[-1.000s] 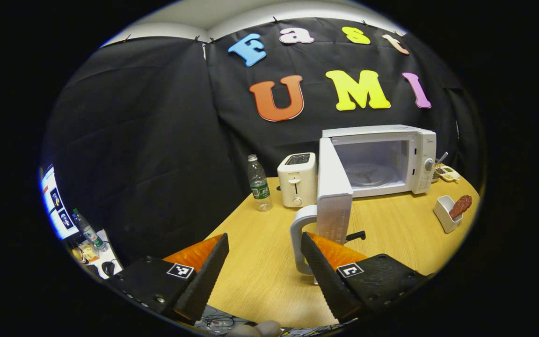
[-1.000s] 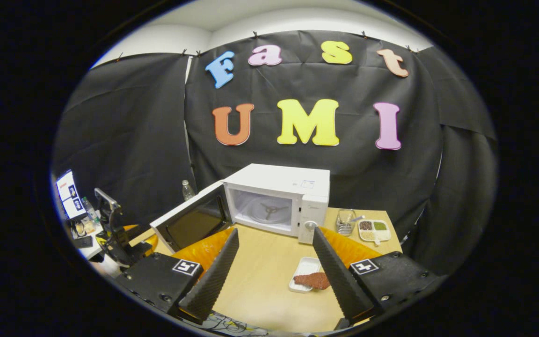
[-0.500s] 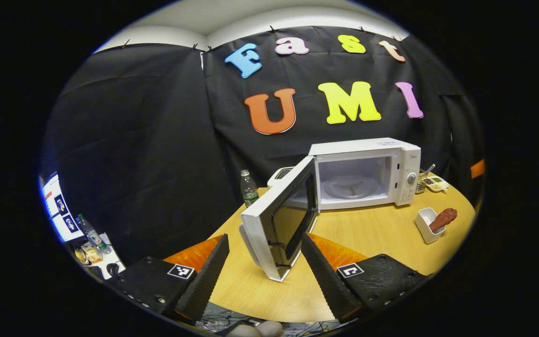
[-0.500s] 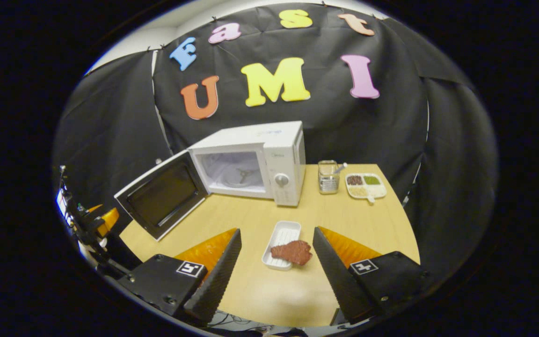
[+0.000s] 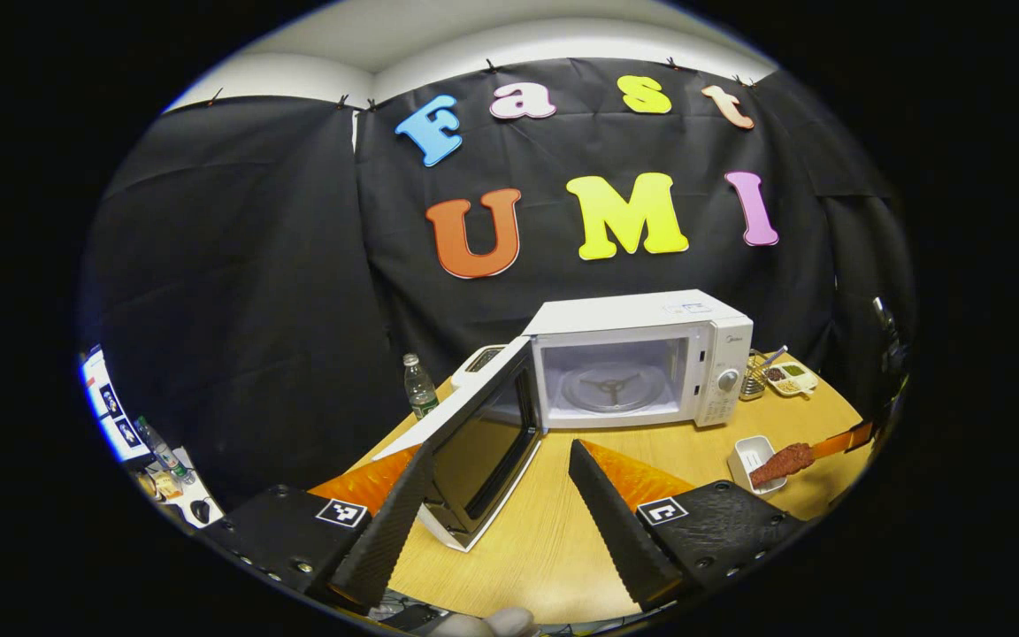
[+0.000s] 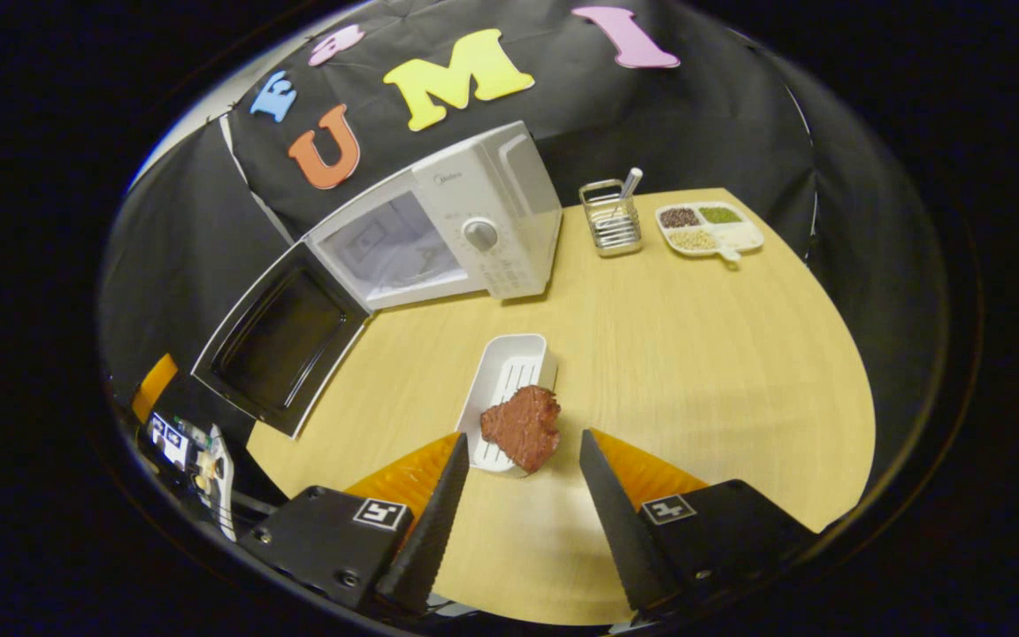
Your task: Open the microwave oven with the left hand, put the food in, and close the microwave oven.
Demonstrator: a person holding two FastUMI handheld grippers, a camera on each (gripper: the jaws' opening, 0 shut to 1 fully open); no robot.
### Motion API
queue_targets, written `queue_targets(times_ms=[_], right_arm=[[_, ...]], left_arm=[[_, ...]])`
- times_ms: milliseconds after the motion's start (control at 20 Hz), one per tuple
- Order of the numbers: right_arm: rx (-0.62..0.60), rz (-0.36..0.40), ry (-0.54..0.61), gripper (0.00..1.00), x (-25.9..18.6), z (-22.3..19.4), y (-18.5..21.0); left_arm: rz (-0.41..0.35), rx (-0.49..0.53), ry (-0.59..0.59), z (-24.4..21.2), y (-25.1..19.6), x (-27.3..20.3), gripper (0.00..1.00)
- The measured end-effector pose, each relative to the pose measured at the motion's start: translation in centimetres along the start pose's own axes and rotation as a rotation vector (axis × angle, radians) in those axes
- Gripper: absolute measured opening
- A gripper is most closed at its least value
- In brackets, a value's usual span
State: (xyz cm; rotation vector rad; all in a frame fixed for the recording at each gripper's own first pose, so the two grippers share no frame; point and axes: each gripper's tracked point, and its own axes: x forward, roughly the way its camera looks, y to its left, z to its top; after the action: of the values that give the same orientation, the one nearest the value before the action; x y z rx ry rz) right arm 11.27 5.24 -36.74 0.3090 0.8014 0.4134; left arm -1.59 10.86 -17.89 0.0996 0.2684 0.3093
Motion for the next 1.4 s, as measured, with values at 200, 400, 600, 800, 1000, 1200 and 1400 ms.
queue_targets(times_ms=[200,400,600,800,1000,1200,1400], right_arm=[[0.097,0.093,0.076,0.57,2.8,-0.1,-0.6],[0.2,0.212,0.187,0.45,3.9,-1.2,0.4],[0.247,0.247,0.195,0.22,4.1,-0.5,0.6],[0.26,0.266,0.211,0.1,3.7,-0.2,0.9],[0.253,0.273,0.17,0.16,2.4,2.1,1.5],[0.248,0.313,0.068,0.05,0.6,6.2,4.8],[0.298,0.333,-0.08,0.11,1.0,10.5,10.1]], left_arm=[[0.025,-0.011,0.017,1.2,-2.6,0.5,0.95],[0.058,0.012,0.021,2.2,-4.3,0.3,0.95],[0.087,0.034,0.035,2.3,-5.2,-0.5,0.95],[0.109,0.019,0.042,2.1,-5.2,-0.9,0.95],[0.097,0.021,0.042,1.6,-4.9,-0.4,0.95],[0.05,0.027,0.042,1.4,-4.4,0.8,0.95],[-0.052,0.06,0.024,1.7,-3.8,2.0,0.95]])
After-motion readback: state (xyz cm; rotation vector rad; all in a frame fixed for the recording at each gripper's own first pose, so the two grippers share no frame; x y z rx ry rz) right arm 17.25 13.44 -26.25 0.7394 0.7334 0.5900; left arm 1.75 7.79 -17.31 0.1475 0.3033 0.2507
